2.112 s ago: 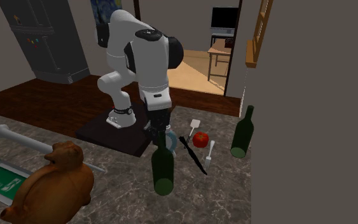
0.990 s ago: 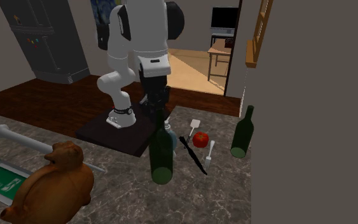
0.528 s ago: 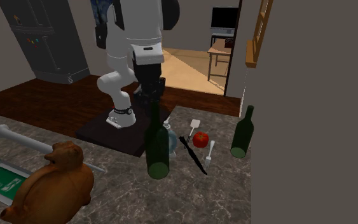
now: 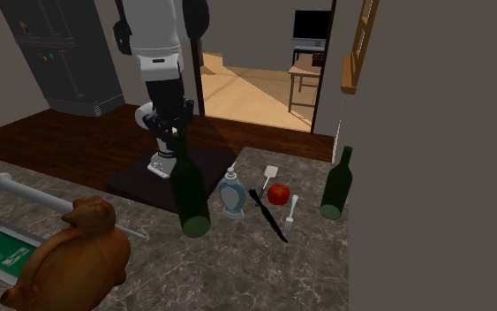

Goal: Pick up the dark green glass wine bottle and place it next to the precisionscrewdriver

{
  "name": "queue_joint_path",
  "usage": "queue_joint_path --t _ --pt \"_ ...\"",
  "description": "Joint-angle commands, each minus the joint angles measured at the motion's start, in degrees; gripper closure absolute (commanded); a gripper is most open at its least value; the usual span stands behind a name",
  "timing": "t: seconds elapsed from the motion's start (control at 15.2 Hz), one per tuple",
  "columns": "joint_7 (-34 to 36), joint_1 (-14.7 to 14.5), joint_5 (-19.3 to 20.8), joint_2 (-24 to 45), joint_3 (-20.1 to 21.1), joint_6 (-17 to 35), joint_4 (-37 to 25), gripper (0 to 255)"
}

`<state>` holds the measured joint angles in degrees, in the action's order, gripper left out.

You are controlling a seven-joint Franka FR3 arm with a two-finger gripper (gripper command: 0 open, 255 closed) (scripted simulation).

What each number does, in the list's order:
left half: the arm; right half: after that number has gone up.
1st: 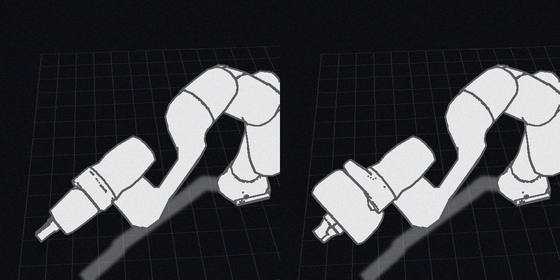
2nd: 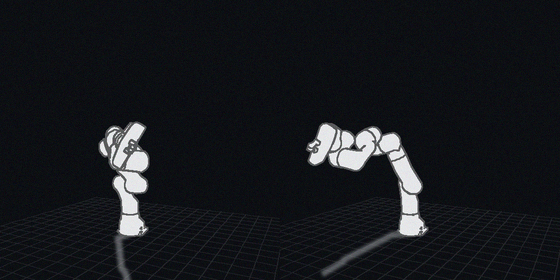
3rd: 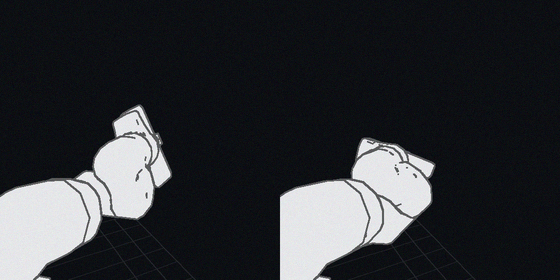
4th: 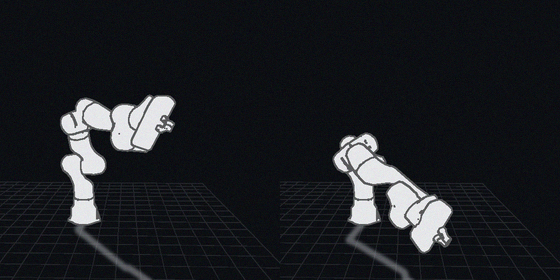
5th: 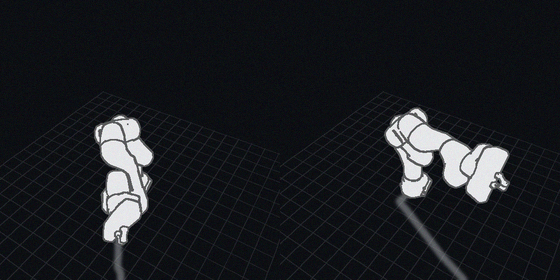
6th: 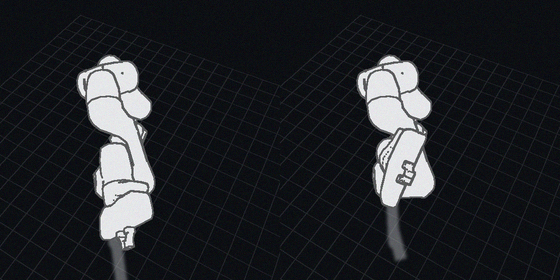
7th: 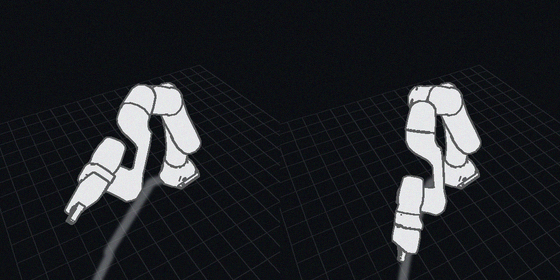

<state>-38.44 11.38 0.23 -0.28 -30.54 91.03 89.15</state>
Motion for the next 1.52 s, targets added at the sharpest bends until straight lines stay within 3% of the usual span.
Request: queue_joint_path --t 0.0,0.73,1.45 --pt "-0.08 0.04 2.32 -4.54 -0.03 0.55 4.45 255" --pt "-2.91 4.91 12.58 -25.5 -0.11 -0.6 21.67 255" --pt "-10.52 12.32 20.88 -41.44 -2.4 -6.3 29.73 255"
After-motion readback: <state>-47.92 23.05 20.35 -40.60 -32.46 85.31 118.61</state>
